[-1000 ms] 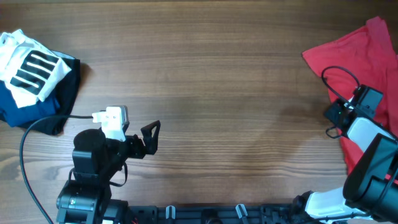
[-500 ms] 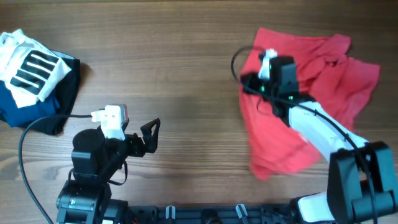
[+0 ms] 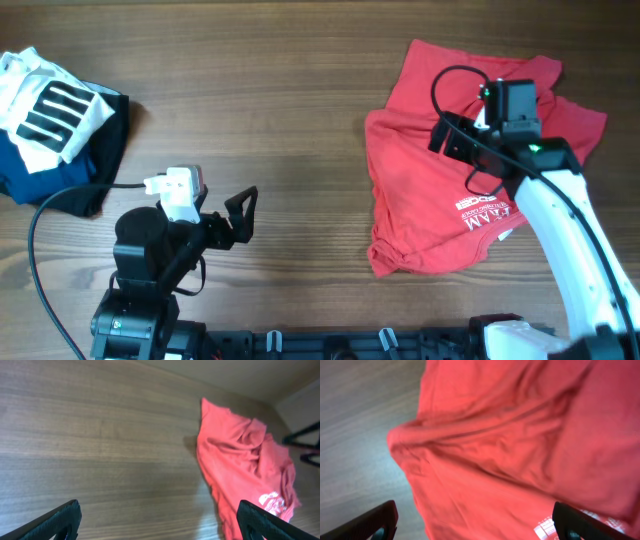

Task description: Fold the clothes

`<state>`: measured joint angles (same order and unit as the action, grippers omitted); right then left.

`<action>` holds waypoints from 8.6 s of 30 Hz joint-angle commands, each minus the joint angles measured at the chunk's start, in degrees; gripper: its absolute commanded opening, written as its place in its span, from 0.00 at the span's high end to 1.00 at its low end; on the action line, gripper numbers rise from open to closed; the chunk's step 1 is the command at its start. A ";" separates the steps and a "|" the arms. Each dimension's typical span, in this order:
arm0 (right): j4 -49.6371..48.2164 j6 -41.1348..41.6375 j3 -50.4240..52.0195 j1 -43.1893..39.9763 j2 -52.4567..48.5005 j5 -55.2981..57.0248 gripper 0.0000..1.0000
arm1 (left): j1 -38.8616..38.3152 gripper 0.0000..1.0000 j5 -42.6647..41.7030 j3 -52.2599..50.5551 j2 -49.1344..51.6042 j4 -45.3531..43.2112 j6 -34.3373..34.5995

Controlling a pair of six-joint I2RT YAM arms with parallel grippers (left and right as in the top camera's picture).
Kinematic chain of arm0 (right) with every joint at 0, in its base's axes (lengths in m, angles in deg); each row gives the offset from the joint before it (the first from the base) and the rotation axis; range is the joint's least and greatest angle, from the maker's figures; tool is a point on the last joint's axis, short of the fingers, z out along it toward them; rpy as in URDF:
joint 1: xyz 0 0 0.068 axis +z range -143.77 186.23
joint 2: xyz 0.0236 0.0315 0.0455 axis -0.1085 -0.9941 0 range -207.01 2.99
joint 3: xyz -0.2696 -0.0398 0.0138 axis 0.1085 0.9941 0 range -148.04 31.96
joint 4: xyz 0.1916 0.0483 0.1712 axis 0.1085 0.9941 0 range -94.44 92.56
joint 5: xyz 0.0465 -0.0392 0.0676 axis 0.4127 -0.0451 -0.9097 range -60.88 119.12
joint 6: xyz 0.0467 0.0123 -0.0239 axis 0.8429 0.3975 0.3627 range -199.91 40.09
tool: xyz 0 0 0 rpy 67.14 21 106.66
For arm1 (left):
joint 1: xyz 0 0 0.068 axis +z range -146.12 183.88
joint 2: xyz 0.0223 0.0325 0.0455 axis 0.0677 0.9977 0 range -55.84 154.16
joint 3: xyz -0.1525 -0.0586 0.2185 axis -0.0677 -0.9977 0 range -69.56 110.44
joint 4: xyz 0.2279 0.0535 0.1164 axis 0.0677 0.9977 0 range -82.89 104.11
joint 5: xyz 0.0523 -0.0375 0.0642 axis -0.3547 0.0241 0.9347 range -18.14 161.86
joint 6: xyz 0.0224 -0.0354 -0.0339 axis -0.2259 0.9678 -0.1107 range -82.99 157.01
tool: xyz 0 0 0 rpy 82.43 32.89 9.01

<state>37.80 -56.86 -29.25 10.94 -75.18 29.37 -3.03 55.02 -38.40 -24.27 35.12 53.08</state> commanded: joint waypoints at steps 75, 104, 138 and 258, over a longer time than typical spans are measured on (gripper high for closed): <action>16.06 0.98 -0.28 -8.07 8.63 3.65 0.00 | 7.28 0.00 -14.58 18.56 46.01 5.64 15.61; 17.53 0.90 -0.28 -8.07 8.63 3.87 0.00 | -25.83 0.96 7.63 18.58 71.12 -15.39 29.79; 18.27 -0.52 -0.22 -8.07 8.63 4.46 0.00 | -12.81 0.10 2.51 6.95 51.80 1.53 26.43; -10.78 -4.90 -0.79 -8.07 -12.26 -7.39 0.96 | 24.50 0.96 11.98 6.93 42.36 19.58 14.16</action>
<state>23.37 -61.98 -29.25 2.85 -95.03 23.05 20.94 66.06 -31.21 18.72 54.68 68.08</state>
